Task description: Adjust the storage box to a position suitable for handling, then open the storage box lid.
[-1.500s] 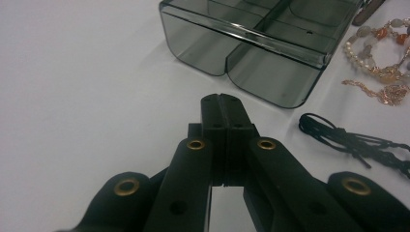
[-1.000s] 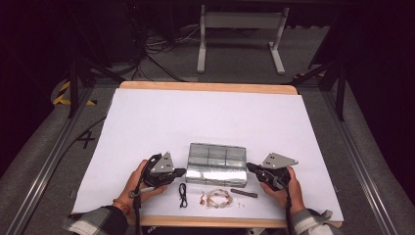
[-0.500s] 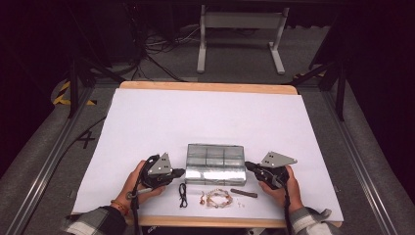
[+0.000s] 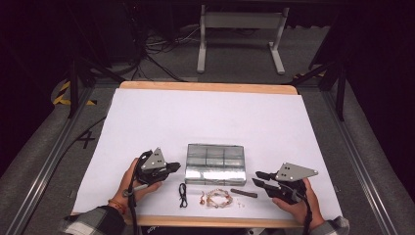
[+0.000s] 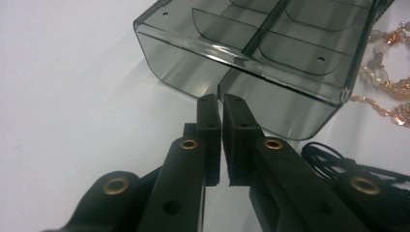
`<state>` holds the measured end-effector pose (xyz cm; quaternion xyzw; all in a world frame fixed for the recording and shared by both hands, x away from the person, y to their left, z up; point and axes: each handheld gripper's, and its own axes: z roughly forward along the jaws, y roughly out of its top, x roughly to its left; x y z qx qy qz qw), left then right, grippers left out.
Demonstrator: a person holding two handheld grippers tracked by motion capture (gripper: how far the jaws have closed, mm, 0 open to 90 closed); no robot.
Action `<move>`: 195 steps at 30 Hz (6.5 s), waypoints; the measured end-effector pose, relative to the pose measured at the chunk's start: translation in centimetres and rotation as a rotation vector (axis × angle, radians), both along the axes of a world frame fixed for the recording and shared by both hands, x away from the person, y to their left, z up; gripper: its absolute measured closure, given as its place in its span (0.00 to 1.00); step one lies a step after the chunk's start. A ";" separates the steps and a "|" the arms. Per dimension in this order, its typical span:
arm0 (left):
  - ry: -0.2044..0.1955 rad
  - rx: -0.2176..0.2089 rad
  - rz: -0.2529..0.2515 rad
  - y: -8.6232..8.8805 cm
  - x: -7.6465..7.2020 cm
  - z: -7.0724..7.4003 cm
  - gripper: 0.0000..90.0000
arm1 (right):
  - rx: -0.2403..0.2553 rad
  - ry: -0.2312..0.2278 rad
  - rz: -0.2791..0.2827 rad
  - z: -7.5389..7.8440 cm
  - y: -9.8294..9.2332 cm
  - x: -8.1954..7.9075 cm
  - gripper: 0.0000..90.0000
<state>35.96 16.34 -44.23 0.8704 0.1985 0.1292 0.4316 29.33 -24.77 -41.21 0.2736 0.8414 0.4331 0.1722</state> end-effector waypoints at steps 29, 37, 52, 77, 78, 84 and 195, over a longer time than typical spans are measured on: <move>0.009 0.026 -0.020 -1.6 1.4 -0.5 0.98 | -0.060 0.025 0.058 -1.2 2.1 0.2 0.87; 0.016 0.020 -0.022 -1.5 1.4 -0.5 1.00 | -0.049 0.029 0.057 -1.2 2.2 0.1 0.87; 0.008 0.035 -0.027 -1.5 1.4 -0.5 0.98 | -0.059 -0.005 0.066 -0.7 2.4 -0.1 0.98; -0.150 -0.082 -0.034 -1.1 -0.9 1.9 0.65 | 0.015 -0.118 0.010 1.0 2.2 0.4 1.00; -0.155 -0.081 -0.025 -1.2 -0.9 1.9 0.64 | 0.015 -0.122 0.009 1.0 2.2 0.4 1.00; -0.168 -0.084 -0.008 -1.5 -0.7 2.2 0.64 | 0.020 -0.134 -0.003 1.2 2.2 0.6 1.00; -0.023 -0.210 0.173 -3.1 7.0 1.3 0.88 | 0.152 -0.080 -0.234 -1.1 2.8 10.6 0.89</move>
